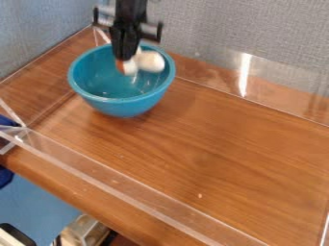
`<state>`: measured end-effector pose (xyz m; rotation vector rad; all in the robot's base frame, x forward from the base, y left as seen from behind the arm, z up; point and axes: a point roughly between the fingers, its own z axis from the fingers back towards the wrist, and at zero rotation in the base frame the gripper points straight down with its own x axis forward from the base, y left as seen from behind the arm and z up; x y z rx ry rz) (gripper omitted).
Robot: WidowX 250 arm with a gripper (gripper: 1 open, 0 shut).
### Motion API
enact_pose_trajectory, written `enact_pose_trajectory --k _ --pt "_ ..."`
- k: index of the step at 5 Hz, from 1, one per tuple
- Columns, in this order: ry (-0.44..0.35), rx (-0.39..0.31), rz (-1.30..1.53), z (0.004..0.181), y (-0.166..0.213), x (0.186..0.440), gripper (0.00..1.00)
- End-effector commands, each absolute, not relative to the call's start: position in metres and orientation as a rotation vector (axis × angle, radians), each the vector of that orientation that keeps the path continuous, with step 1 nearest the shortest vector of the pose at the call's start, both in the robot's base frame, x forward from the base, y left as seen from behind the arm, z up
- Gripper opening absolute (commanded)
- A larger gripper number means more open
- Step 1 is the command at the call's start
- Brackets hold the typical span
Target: Remove the mushroom from inside the blue bowl and put it on the table
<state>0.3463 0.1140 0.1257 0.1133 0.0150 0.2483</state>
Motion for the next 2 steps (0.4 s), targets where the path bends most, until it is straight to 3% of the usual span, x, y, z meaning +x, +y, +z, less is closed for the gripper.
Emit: enact_pose_trajectory --k 1,2 --pt "-0.133 0.109 0.213 0.188 0.091 0.355 0.00" --pt "-0.171 0.087 0.154 0.199 0.059 0.354 0.00"
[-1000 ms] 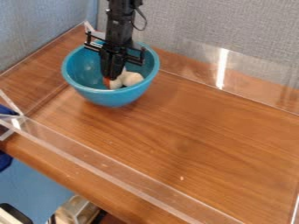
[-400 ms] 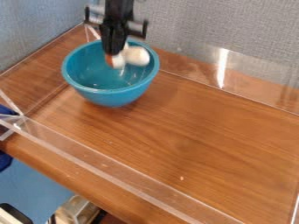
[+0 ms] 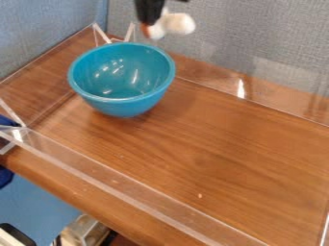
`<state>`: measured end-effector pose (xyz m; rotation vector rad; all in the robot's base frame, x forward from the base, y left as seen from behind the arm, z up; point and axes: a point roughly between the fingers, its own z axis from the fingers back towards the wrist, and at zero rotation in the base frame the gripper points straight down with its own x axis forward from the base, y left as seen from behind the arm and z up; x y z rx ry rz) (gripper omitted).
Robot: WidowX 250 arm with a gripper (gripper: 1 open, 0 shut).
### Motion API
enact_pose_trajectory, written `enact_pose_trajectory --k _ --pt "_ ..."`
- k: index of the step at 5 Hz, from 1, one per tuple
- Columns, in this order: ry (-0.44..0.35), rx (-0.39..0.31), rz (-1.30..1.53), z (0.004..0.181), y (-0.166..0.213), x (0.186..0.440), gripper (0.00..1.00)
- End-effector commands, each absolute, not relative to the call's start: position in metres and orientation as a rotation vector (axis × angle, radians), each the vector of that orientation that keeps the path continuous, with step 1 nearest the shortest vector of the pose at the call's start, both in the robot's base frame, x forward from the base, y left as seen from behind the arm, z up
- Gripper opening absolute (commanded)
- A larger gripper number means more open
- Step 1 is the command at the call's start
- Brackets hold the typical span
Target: Remove the mushroom from inside the blue bowl and put it on the table
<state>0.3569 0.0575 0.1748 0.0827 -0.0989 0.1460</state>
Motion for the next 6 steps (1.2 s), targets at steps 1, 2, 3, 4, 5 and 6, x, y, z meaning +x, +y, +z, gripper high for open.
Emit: enact_pose_trajectory --k 1,2,3,4,5,6 --pt "-0.162 0.096 0.168 0.193 0.063 0.349 0.00" --pt "-0.159 0.089 0.157 0.191 0.052 0.344 0.00" --pt "-0.164 0.068 0.096 0.194 0.024 0.341 0.00" --pt "-0.152 0.061 0.005 0.185 -0.018 0.346 0.00" --pt "-0.124 0.060 -0.048 0.167 -0.050 0.353 0.00" --pt "-0.090 0.069 -0.094 0.147 -0.075 0.358 0.00"
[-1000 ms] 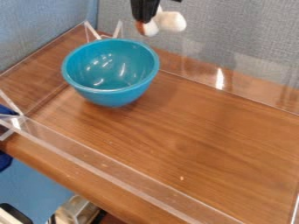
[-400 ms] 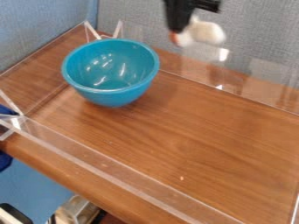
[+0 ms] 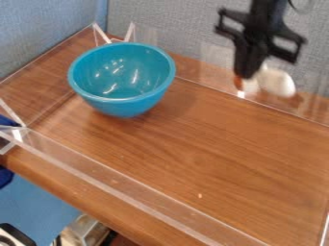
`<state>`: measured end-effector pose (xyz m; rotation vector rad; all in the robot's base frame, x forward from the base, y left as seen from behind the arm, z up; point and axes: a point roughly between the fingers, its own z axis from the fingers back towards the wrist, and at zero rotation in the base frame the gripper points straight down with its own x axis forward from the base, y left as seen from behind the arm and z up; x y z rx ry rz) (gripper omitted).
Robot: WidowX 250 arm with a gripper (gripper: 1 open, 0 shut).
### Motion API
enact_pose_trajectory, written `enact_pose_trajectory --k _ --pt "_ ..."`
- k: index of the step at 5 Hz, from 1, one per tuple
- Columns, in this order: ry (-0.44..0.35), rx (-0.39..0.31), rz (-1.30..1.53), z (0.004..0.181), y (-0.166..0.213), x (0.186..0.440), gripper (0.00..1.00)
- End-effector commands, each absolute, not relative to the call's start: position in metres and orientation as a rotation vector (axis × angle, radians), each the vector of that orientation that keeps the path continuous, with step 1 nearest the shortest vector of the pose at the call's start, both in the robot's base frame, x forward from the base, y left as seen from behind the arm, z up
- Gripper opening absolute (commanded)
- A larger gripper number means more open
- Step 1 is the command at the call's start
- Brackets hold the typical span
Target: Remove the mushroom from inside the blue bowl and put it on the table
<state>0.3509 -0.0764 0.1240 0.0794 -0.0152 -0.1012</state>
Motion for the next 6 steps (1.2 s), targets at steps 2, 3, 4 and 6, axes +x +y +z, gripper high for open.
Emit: enact_pose_trajectory --k 2,3,4,6 --pt "-0.035 0.086 -0.122 0.112 -0.078 0.358 0.00" --pt "-0.006 0.085 -0.142 0.095 -0.078 0.359 0.00" --pt "-0.004 0.090 -0.129 0.094 -0.069 0.370 0.00" --pt "0.004 0.100 -0.113 0.091 -0.058 0.384 0.00"
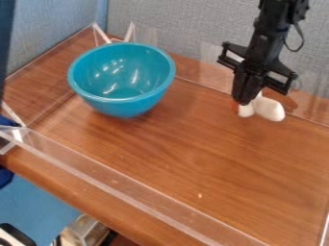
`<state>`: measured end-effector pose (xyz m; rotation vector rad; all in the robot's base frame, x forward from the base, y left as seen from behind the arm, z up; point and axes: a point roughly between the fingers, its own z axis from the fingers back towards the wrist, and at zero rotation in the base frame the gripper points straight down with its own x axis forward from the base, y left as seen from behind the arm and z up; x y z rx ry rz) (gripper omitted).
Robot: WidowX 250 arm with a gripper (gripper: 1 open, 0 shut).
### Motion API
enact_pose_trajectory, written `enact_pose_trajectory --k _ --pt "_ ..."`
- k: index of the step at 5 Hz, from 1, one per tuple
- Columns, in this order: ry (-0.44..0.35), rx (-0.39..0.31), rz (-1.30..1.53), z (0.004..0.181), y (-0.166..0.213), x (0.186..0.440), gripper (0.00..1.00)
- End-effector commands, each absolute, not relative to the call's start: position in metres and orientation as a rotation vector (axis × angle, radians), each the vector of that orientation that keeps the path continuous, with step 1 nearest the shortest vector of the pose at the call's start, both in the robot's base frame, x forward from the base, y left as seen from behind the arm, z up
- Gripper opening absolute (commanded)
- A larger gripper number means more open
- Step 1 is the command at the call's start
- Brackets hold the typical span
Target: Remove the mushroom from inside the blue bowl and put it on the table
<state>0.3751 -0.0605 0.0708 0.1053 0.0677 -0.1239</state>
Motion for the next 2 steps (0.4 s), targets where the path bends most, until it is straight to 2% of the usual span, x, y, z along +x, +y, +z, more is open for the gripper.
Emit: enact_pose_trajectory --k 1,2 --pt "0.011 0.106 -0.115 0.0896 -0.0559 0.3869 0.00" --pt "0.017 0.113 -0.116 0.0888 -0.0543 0.3892 0.00"
